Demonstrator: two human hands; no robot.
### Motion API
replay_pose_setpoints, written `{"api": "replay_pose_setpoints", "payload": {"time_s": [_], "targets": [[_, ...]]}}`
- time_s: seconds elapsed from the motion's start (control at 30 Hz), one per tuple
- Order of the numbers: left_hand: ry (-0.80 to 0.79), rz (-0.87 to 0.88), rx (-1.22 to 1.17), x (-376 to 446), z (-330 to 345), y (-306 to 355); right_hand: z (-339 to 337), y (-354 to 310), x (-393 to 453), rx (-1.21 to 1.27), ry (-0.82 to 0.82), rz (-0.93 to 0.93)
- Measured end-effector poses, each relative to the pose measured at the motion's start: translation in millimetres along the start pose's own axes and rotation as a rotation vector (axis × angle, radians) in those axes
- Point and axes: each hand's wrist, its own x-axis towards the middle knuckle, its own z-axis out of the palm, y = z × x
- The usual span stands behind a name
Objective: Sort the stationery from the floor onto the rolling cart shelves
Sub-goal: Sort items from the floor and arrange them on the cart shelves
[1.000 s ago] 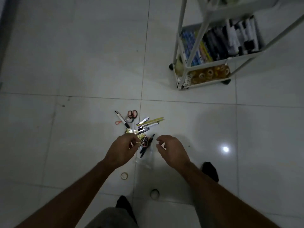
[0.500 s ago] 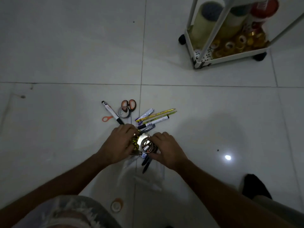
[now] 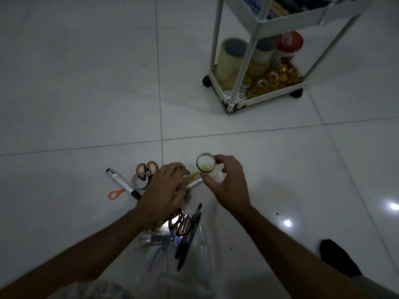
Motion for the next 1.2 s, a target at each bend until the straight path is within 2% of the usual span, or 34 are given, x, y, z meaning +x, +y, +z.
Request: {"api": "replay_pose_setpoints", "payload": {"time_s": [0.13, 0.27, 0.4, 0.63, 0.8, 1.03, 1.2], "targets": [[-0.035, 0.032, 0.038, 72.5, -6.5, -1.1, -24.1, 8.6, 67.8, 0.03, 0.181, 0.12], [-0.217, -0.244, 0.064, 133.6, -1.6, -13.9, -50.1, 19.8, 140.2, 0.043, 0.275, 0.291], [-0.373, -0.357, 0.184, 172.2, 12.7, -21.2, -60.4, 40.8, 204.0, -0.058, 0.199, 0.355], [-0.457, -0.41, 0.365, 193.6, 31.9, -12.5, -49.9, 63.8, 256.7, -0.15, 0.002, 0.349], [-0.468, -0.401, 0.398, 196.6, 31.0, -13.6, -45.0, 66.8, 260.8, -0.177, 0.006, 0.408], [-0.407, -0.349, 0.388, 187.6, 31.1, -19.2, -50.5, 49.7, 196.9, -0.184, 0.15, 0.304], [-0.261, -0.262, 0.135, 140.4, 19.9, -22.8, -29.9, 33.4, 110.2, -0.222, -0.016, 0.261]]}}
